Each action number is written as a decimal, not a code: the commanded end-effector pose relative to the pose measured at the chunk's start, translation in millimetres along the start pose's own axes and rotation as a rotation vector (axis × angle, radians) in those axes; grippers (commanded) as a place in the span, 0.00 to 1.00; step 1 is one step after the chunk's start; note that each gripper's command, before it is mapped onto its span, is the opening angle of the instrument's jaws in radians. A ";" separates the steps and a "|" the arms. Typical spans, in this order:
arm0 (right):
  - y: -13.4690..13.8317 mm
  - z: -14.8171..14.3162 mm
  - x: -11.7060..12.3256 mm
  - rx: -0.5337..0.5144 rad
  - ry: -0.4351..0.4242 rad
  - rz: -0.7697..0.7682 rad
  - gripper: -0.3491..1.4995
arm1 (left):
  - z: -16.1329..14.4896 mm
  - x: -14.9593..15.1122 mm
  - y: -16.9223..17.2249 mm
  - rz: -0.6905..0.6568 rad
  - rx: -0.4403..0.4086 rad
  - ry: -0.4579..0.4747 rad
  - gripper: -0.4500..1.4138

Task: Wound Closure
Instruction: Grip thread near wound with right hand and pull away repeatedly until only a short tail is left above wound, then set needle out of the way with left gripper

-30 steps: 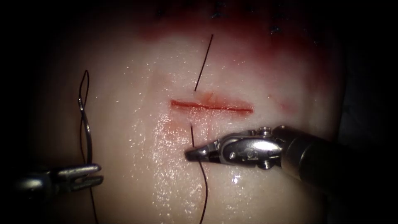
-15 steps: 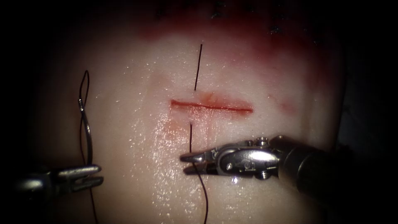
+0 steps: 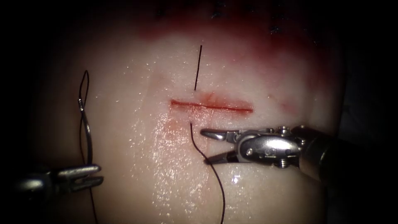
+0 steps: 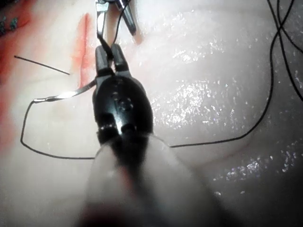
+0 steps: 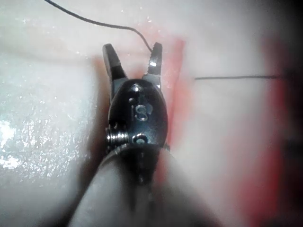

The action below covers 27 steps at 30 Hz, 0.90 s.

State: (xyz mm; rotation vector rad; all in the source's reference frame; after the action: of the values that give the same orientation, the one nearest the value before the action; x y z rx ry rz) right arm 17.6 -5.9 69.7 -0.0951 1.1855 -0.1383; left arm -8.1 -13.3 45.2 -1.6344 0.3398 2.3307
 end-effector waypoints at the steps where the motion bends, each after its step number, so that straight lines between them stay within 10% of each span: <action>1: 0.7 -0.3 -0.6 -0.015 -0.017 0.015 0.91 | 0.9 -0.4 -0.1 0.000 0.001 0.000 0.05; 18: 4.6 -3.5 -0.2 -0.155 -0.097 0.559 0.82 | 2.0 -1.6 -2.5 -0.023 0.034 0.014 0.05; 27: 4.5 -5.6 0.8 -0.248 -0.027 0.513 0.70 | 5.4 -3.7 -5.6 0.004 0.128 -0.036 0.05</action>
State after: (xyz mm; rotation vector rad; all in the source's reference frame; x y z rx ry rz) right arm 12.5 -1.8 65.7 -0.0040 1.1616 0.4602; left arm -9.3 -6.4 50.4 -1.5230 0.4808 2.2901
